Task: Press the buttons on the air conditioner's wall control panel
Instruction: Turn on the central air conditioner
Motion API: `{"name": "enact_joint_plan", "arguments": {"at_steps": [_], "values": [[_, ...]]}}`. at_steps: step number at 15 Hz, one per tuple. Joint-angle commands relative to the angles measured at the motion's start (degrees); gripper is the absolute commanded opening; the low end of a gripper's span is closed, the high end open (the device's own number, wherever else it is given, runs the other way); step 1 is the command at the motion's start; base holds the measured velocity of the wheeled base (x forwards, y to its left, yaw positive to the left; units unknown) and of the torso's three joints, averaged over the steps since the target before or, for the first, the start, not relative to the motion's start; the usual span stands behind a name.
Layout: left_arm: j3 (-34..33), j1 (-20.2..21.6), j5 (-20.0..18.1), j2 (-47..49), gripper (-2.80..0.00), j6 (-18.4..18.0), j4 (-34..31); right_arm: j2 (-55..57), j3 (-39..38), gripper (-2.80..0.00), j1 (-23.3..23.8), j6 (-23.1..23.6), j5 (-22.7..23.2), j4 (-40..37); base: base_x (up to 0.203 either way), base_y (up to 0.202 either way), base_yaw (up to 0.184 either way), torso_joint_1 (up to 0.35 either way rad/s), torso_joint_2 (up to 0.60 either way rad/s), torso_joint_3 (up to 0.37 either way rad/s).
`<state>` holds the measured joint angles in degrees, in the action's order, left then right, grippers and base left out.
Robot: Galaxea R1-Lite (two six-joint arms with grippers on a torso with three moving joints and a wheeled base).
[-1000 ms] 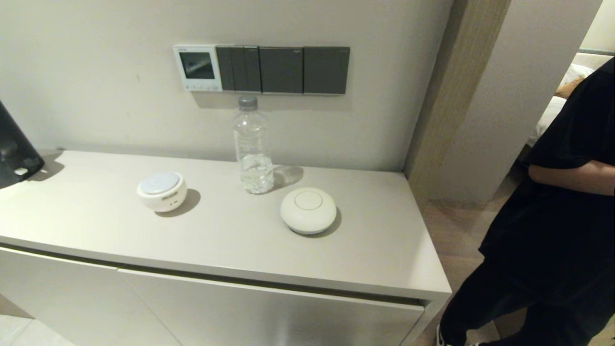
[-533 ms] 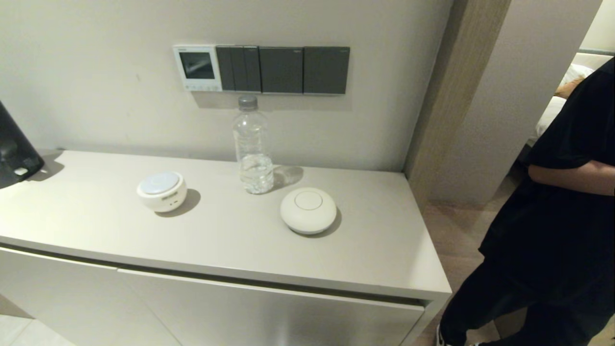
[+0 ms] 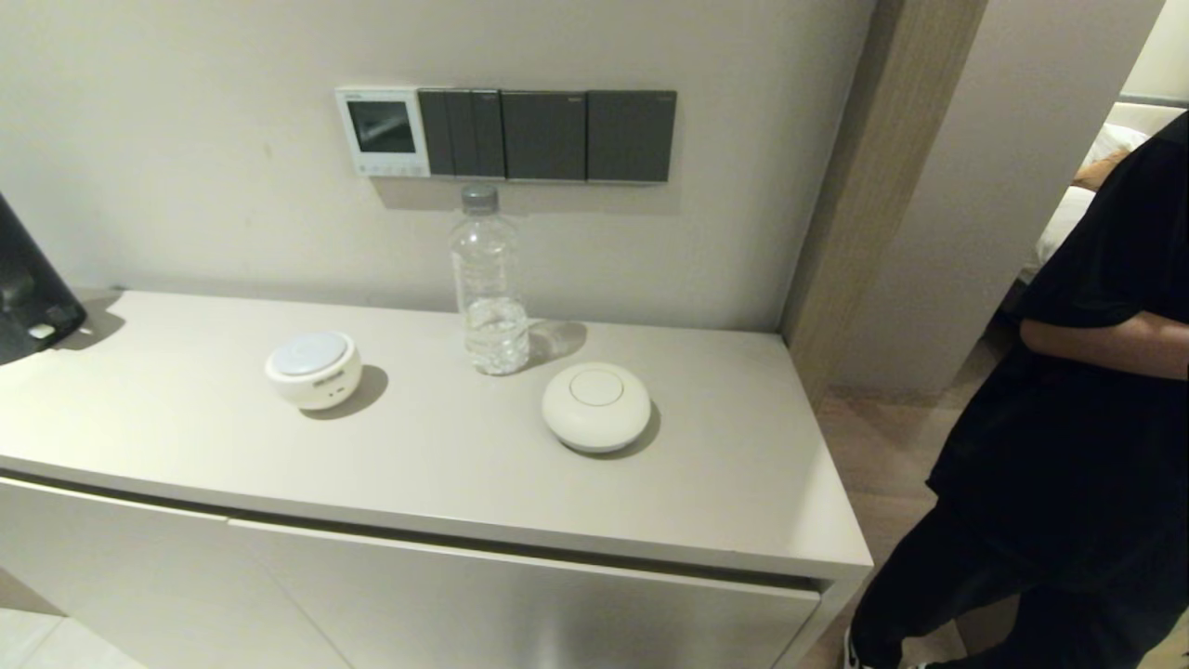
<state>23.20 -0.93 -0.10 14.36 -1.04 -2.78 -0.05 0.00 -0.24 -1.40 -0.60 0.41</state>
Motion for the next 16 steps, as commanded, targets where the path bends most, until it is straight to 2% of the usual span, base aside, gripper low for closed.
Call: {"name": "enact_joint_plan", "arguments": {"at_steps": [1,8,13,16], "values": [[6.3,-0.5,-0.6,12.9,-2.8,0.0,1.4,0.0,-0.2,-2.8,0.0,0.0,0.0,0.0,0.0,0.0,0.0,0.0,0.0,0.0],[24.7,-1.4,-9.9,39.4,-2.8,1.5,2.9,0.0,-0.2,-2.8,0.0,0.0,0.0,0.0,0.0,0.0,0.0,0.0,0.0,0.0],[42.4,-8.5,-9.9,58.5,-2.8,4.1,3.0,0.0,-0.2,-2.8,0.0,0.0,0.0,0.0,0.0,0.0,0.0,0.0,0.0,0.0],[48.5,-10.0,-9.6,69.7,-2.8,6.2,6.2,0.0,-0.2,-2.8,0.0,0.0,0.0,0.0,0.0,0.0,0.0,0.0,0.0,0.0]]}}
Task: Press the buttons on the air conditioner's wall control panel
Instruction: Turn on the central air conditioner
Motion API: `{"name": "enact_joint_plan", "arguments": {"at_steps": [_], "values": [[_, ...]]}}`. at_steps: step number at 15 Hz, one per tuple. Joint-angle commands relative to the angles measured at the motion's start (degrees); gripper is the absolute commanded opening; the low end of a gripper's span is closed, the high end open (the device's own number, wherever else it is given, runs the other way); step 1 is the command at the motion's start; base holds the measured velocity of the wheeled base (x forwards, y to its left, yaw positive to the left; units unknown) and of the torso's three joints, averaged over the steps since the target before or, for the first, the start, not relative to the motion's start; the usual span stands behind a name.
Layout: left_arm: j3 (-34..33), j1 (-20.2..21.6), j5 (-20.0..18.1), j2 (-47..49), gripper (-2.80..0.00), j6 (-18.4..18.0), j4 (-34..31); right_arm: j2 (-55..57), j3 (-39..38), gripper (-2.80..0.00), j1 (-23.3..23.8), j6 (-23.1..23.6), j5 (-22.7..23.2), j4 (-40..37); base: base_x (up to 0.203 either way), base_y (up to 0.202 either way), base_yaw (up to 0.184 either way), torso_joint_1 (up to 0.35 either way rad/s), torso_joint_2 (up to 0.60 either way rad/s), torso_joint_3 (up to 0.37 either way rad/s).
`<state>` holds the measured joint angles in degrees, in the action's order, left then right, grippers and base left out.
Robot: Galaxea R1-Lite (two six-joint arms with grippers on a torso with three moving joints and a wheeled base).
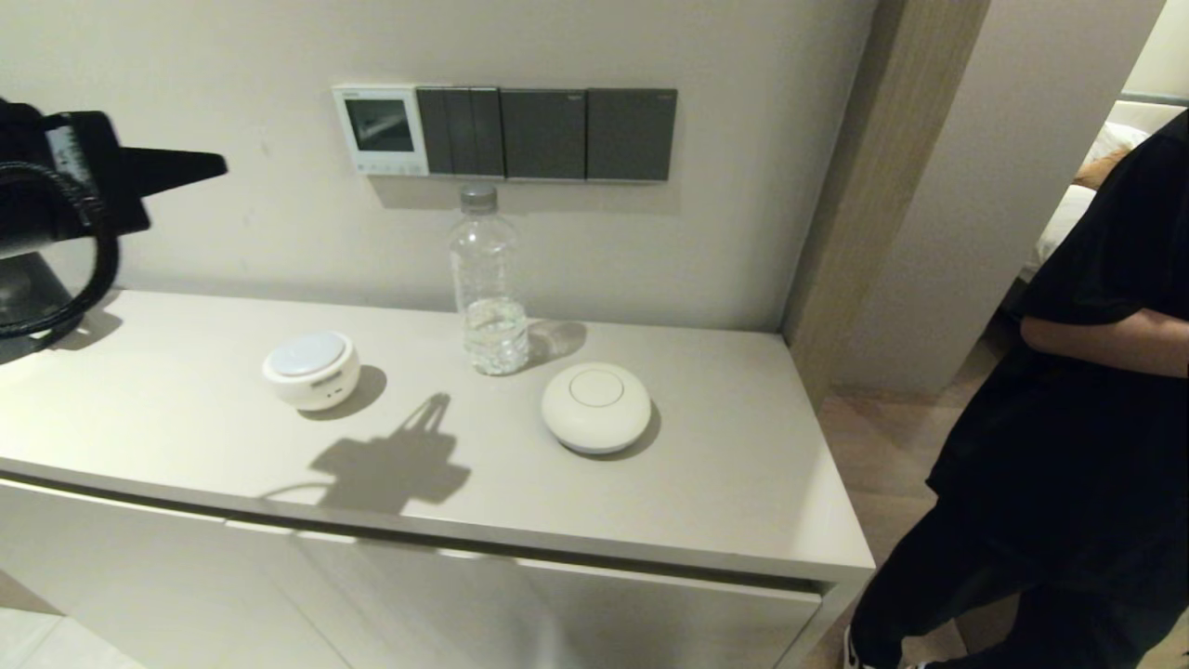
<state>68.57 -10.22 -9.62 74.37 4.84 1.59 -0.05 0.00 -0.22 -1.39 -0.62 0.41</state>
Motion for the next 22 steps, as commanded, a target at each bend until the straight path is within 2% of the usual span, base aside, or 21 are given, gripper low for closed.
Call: {"name": "enact_joint_plan", "arguments": {"at_steps": [1,3,5,11,22], "values": [[4.2,-0.9,0.1,13.4,-2.8,0.7,5.3,0.0,-0.2,-2.8,0.0,0.0,0.0,0.0,0.0,0.0,0.0,0.0,0.0,0.0],[7.1,-2.0,0.6,19.6,-2.8,1.5,11.8,0.0,-0.2,-2.8,0.0,0.0,0.0,0.0,0.0,0.0,0.0,0.0,0.0,0.0],[10.9,-2.8,1.3,23.6,-2.8,1.8,13.7,0.0,-0.2,-2.8,0.0,0.0,0.0,0.0,0.0,0.0,0.0,0.0,0.0,0.0],[19.9,-3.1,1.6,32.8,-2.8,1.8,15.0,0.0,-0.2,-2.8,0.0,0.0,0.0,0.0,0.0,0.0,0.0,0.0,0.0,0.0],[24.9,-2.1,1.6,38.4,-2.8,1.8,15.3,0.0,-0.2,-2.8,0.0,0.0,0.0,0.0,0.0,0.0,0.0,0.0,0.0,0.0]]}}
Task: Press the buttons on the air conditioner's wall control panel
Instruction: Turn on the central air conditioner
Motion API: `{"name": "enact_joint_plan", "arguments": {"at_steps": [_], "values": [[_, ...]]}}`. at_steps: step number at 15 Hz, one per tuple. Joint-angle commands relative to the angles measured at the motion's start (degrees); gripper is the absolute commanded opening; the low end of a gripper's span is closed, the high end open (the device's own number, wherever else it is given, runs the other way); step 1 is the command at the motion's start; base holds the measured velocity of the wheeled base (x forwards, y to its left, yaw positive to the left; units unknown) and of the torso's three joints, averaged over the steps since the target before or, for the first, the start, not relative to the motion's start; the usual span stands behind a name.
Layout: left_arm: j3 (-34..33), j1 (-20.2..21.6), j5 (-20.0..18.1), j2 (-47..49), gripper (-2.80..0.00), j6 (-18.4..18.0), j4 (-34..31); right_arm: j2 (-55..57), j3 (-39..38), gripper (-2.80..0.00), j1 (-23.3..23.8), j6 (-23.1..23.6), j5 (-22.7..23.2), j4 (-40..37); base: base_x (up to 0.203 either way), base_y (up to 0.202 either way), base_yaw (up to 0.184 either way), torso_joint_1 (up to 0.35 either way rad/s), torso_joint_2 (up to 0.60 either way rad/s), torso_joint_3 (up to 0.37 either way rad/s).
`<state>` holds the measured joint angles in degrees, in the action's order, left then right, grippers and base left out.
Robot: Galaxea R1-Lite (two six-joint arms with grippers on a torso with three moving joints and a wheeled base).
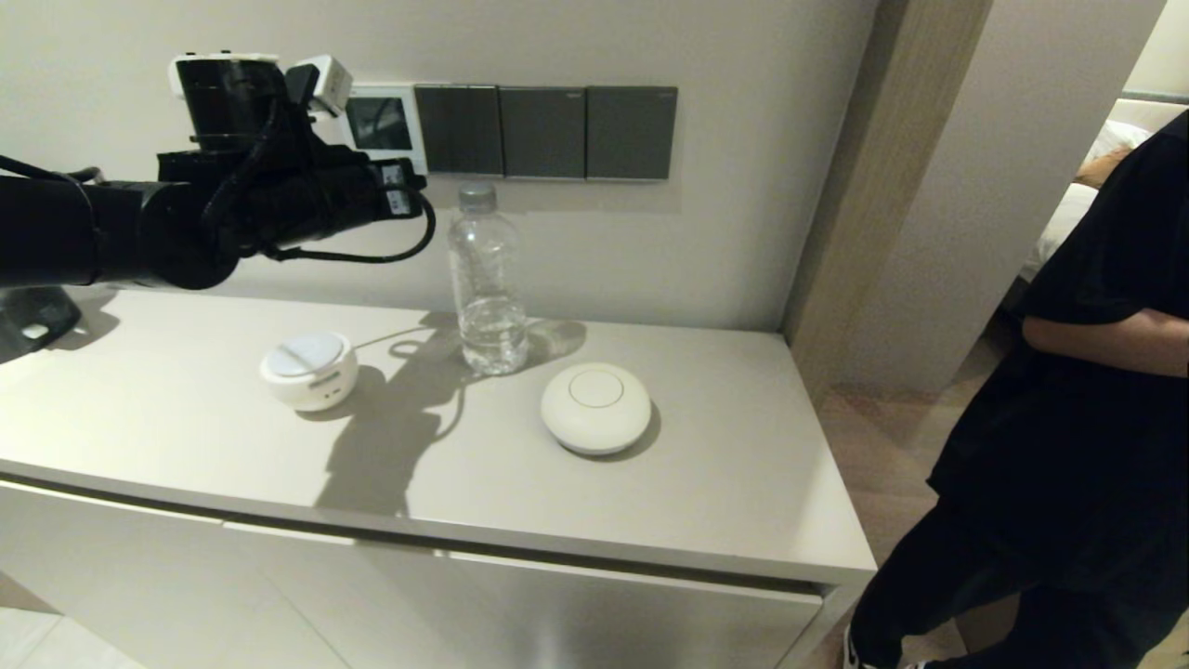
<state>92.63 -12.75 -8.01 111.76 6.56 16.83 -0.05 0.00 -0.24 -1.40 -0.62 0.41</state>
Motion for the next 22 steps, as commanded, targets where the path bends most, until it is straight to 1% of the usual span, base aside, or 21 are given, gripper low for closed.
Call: {"name": "enact_joint_plan", "arguments": {"at_steps": [1,7,9,10,14,18,22], "values": [[1.2,0.4,0.1,1.0,-2.8,0.2,0.0,0.0,-0.2,-2.8,0.0,0.0,0.0,0.0,0.0,0.0,0.0,0.0,0.0,0.0],[2.7,2.0,0.0,1.0,-2.8,0.8,-0.3,0.0,-0.2,-2.8,0.0,0.0,0.0,0.0,0.0,0.0,0.0,0.0,0.0,0.0],[3.6,2.0,0.1,1.1,-2.8,2.8,-0.8,0.0,-0.2,-2.8,0.0,0.0,0.0,0.0,0.0,0.0,0.0,0.0,0.0,0.0],[3.8,2.0,0.1,1.0,-2.8,3.1,-0.9,0.0,-0.2,-2.8,0.0,0.0,0.0,0.0,0.0,0.0,0.0,0.0,0.0,0.0],[2.5,2.0,0.1,0.1,-2.8,3.1,-0.3,0.0,-0.2,-2.8,0.0,0.0,0.0,0.0,0.0,0.0,0.0,0.0,0.0,0.0],[-0.2,0.1,0.1,-1.8,-2.8,3.1,0.0,0.0,-0.2,-2.8,0.0,0.0,0.0,0.0,0.0,0.0,0.0,0.0,0.0,0.0],[-1.0,-0.6,0.2,-1.9,-2.8,2.8,-0.1,0.0,-0.2,-2.8,0.0,0.0,0.0,0.0,0.0,0.0,0.0,0.0,0.0,0.0]]}}
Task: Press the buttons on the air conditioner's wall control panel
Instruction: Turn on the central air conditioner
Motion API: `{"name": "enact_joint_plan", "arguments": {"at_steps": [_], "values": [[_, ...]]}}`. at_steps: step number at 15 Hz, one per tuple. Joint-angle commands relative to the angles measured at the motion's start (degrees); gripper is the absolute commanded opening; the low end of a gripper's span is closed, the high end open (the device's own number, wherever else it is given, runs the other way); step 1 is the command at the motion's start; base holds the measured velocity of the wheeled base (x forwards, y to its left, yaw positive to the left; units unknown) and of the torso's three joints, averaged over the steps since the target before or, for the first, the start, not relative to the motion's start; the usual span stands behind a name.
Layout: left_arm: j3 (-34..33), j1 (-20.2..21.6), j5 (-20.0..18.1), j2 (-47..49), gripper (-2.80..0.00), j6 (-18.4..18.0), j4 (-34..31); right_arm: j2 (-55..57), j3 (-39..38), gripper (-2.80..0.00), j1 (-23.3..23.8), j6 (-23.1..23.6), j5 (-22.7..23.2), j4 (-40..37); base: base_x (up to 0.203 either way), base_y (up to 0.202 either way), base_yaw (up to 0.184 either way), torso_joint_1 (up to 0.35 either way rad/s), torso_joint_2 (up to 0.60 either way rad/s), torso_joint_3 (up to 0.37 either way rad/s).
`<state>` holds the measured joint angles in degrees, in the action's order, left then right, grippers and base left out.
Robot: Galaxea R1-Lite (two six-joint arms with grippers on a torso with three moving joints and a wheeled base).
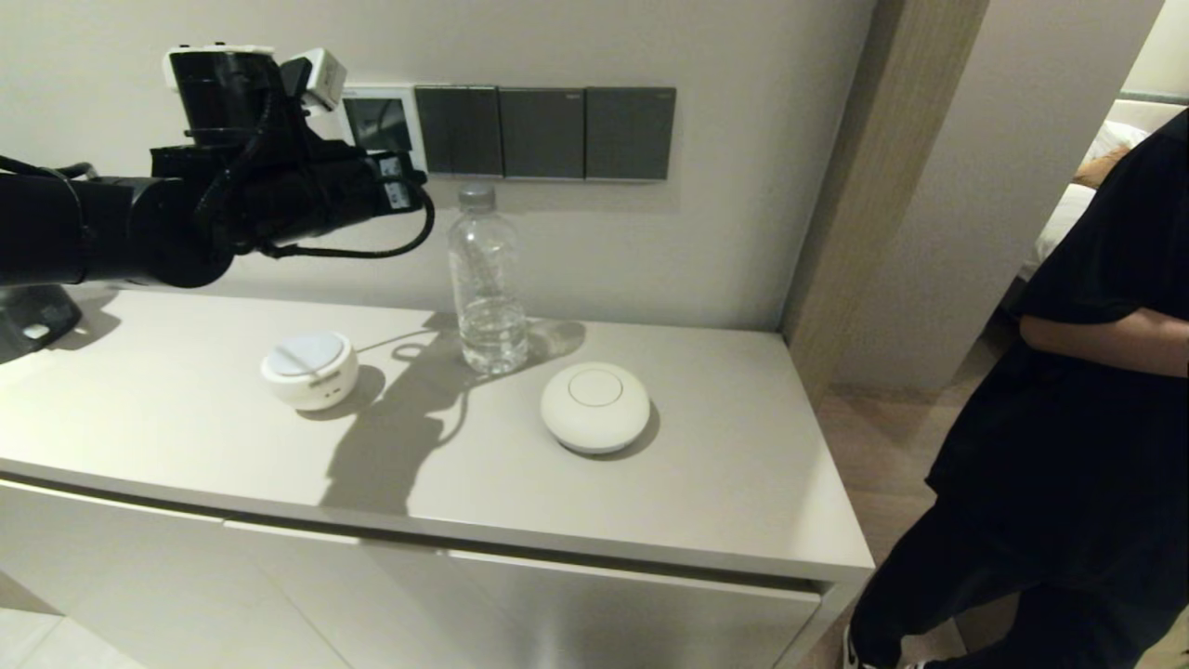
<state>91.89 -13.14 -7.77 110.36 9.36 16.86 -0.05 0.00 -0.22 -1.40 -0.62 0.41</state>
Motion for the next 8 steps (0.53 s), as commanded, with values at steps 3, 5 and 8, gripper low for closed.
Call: {"name": "enact_joint_plan", "arguments": {"at_steps": [3,5,8], "values": [[-0.3,-0.6,-0.1,-0.3,-2.8,0.0,-0.1,0.0,-0.2,-2.8,0.0,0.0,0.0,0.0,0.0,0.0,0.0,0.0,0.0,0.0],[0.1,-0.6,-0.1,0.0,-2.8,0.0,-0.1,0.0,-0.2,-2.8,0.0,0.0,0.0,0.0,0.0,0.0,0.0,0.0,0.0,0.0],[1.0,-0.6,0.0,1.1,-2.8,0.0,-0.1,0.0,-0.2,-2.8,0.0,0.0,0.0,0.0,0.0,0.0,0.0,0.0,0.0,0.0]]}}
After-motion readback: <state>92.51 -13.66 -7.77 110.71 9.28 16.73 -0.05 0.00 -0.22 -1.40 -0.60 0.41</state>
